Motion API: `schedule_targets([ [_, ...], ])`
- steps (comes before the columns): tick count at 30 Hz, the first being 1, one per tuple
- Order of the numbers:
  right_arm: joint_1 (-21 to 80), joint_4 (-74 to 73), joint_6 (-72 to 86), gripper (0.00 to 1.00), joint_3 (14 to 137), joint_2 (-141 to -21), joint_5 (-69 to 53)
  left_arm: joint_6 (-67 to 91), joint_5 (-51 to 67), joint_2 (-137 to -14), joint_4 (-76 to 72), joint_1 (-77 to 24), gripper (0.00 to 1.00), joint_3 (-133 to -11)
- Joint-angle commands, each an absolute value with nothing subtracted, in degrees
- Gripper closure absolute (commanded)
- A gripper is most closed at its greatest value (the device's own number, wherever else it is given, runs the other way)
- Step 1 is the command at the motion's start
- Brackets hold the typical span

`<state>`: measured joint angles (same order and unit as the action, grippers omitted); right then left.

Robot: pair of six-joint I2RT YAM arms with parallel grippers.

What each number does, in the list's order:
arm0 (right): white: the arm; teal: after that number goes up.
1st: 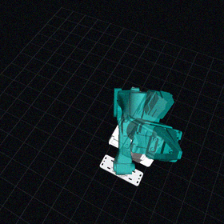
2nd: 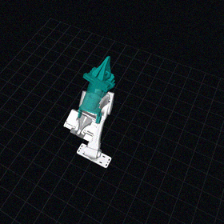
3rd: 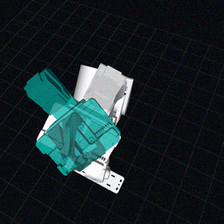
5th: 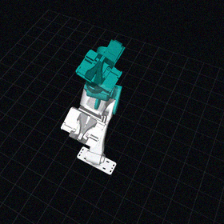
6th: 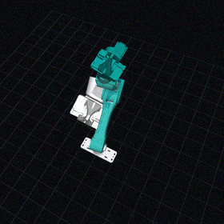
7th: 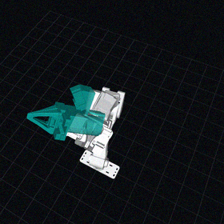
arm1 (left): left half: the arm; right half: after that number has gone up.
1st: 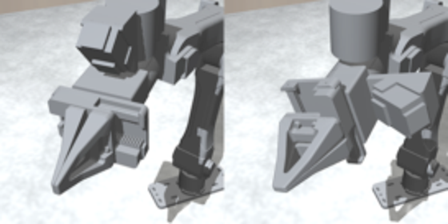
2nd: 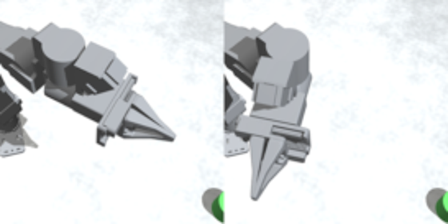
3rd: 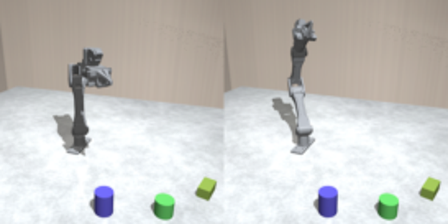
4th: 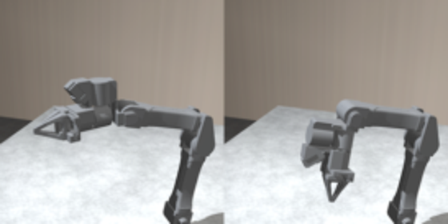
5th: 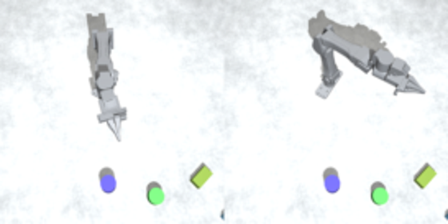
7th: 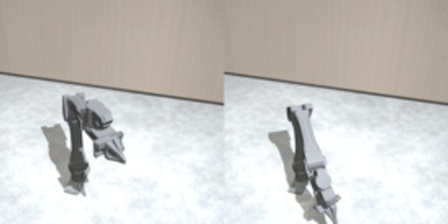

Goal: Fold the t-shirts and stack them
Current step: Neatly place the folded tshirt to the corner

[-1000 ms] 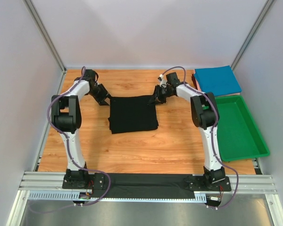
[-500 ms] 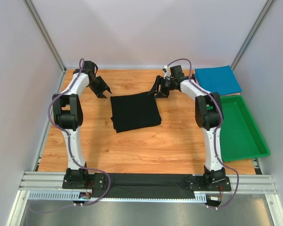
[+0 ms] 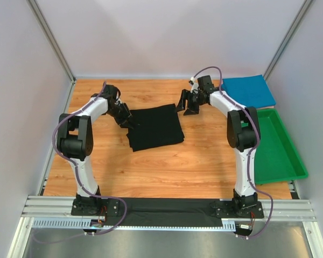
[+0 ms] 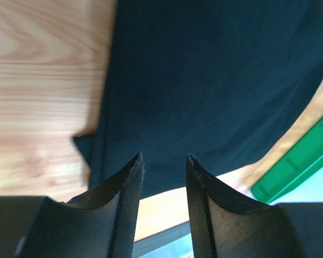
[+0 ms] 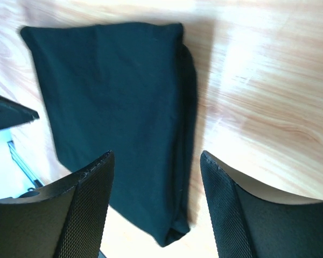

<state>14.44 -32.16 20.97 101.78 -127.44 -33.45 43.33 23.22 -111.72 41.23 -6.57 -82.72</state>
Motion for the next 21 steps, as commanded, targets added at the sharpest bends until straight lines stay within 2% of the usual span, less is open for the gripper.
schedule_targets([
  [1,15.12,-33.57,17.67,0.34,102.75,-130.33,-32.96,40.87,26.99,-113.28,36.56,-7.03,0.56,-81.92],
  [4,15.21,-32.35,17.05,0.34,100.20,-130.69,-32.17,39.29,24.27,-115.83,40.15,-6.94,0.58,-83.05],
  [8,15.29,-28.92,17.31,0.32,97.22,-130.43,-30.76,38.32,19.09,-120.67,45.78,-6.51,0.72,-84.90],
  [21,19.16,-21.80,20.39,0.32,89.39,-128.85,-31.11,38.67,19.51,-122.43,47.19,-6.24,0.68,-85.60],
])
